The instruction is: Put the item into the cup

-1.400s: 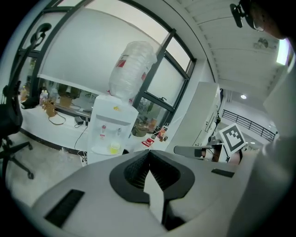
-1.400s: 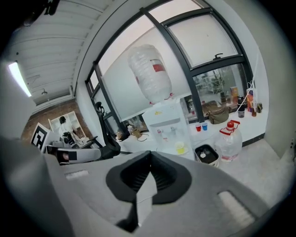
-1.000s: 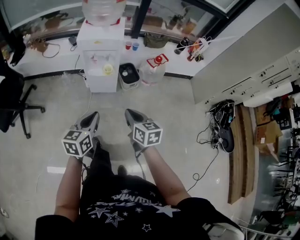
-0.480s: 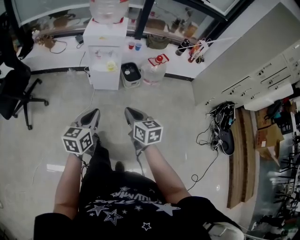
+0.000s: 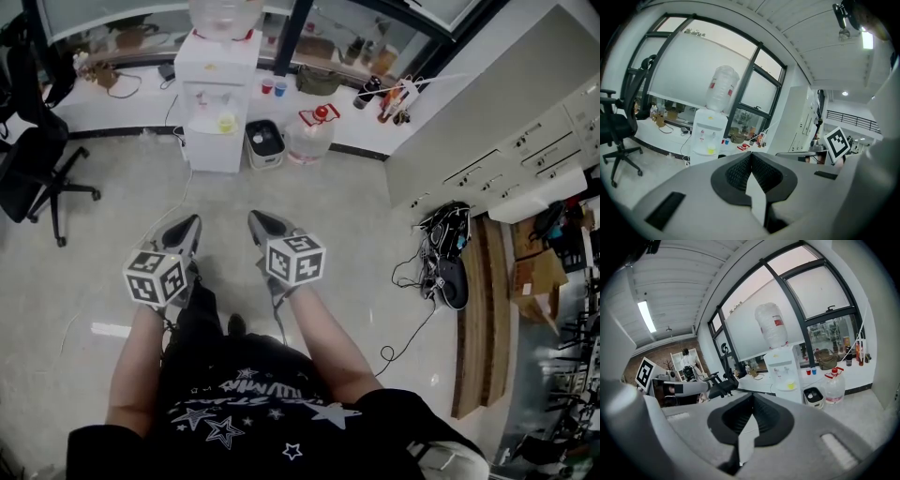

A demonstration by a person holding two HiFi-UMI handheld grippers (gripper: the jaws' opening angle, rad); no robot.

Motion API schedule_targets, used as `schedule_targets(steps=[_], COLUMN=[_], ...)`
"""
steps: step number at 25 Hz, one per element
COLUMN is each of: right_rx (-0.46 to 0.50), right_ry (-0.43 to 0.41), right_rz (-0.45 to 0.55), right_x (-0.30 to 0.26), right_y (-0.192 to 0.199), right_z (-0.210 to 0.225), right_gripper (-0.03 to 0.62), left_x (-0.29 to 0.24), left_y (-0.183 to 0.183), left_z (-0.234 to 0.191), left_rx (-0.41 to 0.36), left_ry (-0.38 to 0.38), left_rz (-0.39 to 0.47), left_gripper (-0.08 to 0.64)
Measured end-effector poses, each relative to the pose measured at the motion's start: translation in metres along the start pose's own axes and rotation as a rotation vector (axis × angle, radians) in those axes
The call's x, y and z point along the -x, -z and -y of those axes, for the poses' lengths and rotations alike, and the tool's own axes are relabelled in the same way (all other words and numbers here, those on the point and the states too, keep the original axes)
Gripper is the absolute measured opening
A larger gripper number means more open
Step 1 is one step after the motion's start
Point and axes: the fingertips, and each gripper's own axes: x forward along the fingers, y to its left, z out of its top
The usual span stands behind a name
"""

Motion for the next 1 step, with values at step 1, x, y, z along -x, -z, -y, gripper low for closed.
schedule_targets(steps=[1], right_rx=[0.005], right_ry=[-0.003], right_rz=[-0.001], right_x=[0.0016], right_y=[0.0013], right_z=[-0.0021], right_gripper=[0.000], left_x=[0.0023], left_y=[0.0013], left_z=[0.0016], left_rx=[-0.002], left_ry=[0.000], left_rz=[0.001], left_gripper=[0.006])
